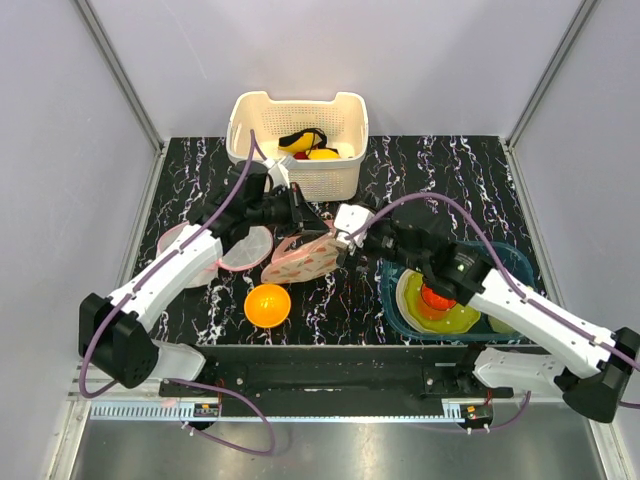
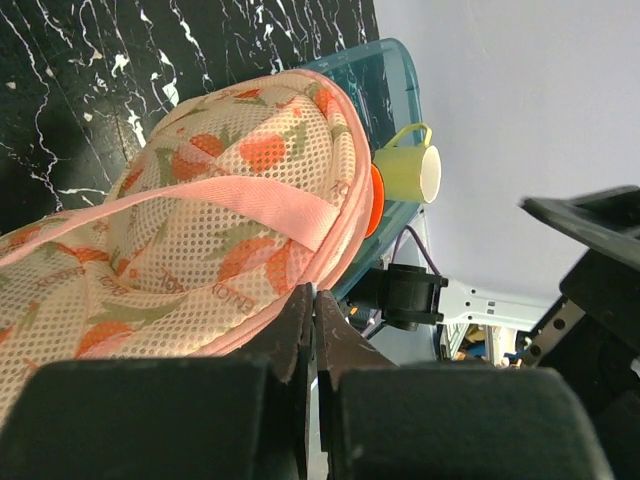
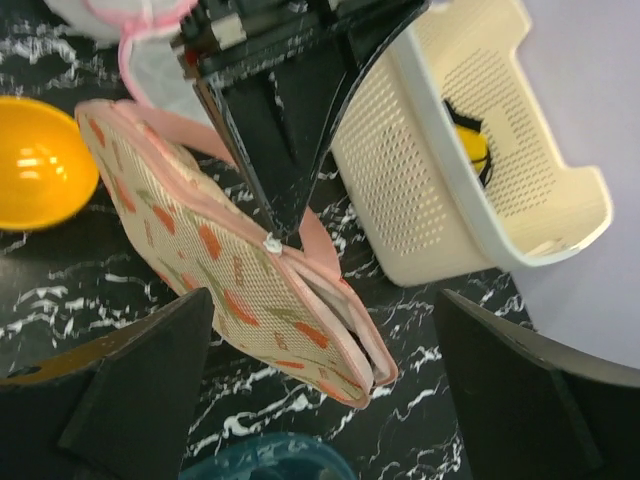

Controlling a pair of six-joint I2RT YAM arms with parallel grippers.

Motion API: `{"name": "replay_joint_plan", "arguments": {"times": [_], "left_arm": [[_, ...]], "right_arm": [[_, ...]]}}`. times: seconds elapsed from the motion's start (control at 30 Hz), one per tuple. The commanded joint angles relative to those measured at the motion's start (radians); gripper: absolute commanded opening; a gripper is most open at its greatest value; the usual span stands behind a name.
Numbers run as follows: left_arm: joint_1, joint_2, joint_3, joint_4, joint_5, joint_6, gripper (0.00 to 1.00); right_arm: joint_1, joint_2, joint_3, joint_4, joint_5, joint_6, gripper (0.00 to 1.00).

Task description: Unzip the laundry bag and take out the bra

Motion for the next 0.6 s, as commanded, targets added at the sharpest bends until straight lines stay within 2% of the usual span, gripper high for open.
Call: {"name": "replay_joint_plan", "arguments": {"times": [0.0,0.13,0.27,0.47,0.5,0.57], "left_arm": [[-0.014,0.008,0.064,0.064,-0.002,0.010,0.00],[-0.020,0.017,0.072,0.064,0.003,0.013,0.00],[-0.026,0.025,0.074,0.063,0.009,0.013,0.00],[-0.032,0.023,0.077,0.061,0.004,0.014,0.00],[-0.034,0.023,0.080,0.060,0.001,0.014,0.00],[-0.034,0.029,0.084,0.060,-0.003,0.013,0.00]], "right_arm": [[-0.052,0.060,0.085,-0.166,-0.100,-0.032,0.99],[-0.064,0.097,0.104,-0.170,-0.100,-0.085,0.99],[-0.085,0.137,0.113,-0.167,-0.114,-0.161,0.94],[-0.108,0.221,0.130,-0.156,-0.142,-0.181,0.91],[-0.110,0.238,0.142,-0.149,-0.146,-0.170,0.80],[-0.112,0.250,0.151,-0.149,-0.154,-0.149,0.65]]}}
